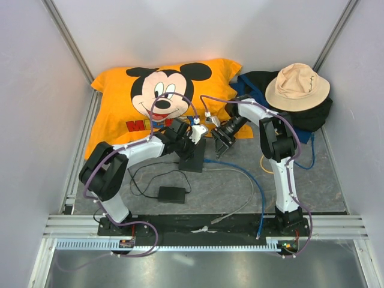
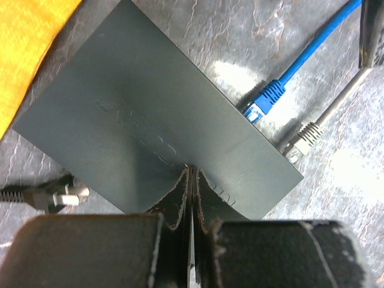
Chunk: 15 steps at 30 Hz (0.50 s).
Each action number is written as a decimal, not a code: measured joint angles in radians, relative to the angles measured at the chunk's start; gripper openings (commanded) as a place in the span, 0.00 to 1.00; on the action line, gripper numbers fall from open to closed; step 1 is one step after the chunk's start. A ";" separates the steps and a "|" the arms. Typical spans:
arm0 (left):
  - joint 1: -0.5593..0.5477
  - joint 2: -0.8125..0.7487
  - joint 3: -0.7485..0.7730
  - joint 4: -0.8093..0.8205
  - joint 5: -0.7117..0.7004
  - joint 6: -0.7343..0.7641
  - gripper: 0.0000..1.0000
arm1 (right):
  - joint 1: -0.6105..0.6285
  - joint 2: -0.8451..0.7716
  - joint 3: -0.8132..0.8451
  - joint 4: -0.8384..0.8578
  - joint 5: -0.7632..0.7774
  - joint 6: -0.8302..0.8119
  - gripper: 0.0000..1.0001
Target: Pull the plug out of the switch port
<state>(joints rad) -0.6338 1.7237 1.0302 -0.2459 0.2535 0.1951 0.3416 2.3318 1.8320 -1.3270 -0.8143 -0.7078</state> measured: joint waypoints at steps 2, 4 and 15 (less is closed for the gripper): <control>0.004 -0.015 -0.019 0.007 -0.001 0.000 0.02 | -0.005 0.000 -0.013 0.011 -0.023 0.038 0.87; 0.010 -0.021 -0.023 0.002 0.000 0.000 0.02 | -0.011 0.000 -0.025 0.030 -0.046 0.087 0.85; 0.028 -0.063 0.024 -0.150 0.018 -0.004 0.02 | 0.011 -0.066 -0.140 0.269 -0.081 0.373 0.85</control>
<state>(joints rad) -0.6056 1.6608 1.0546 -0.3962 0.2718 0.1913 0.3523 2.2658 1.6920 -1.0576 -0.8951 -0.3347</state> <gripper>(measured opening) 0.023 0.851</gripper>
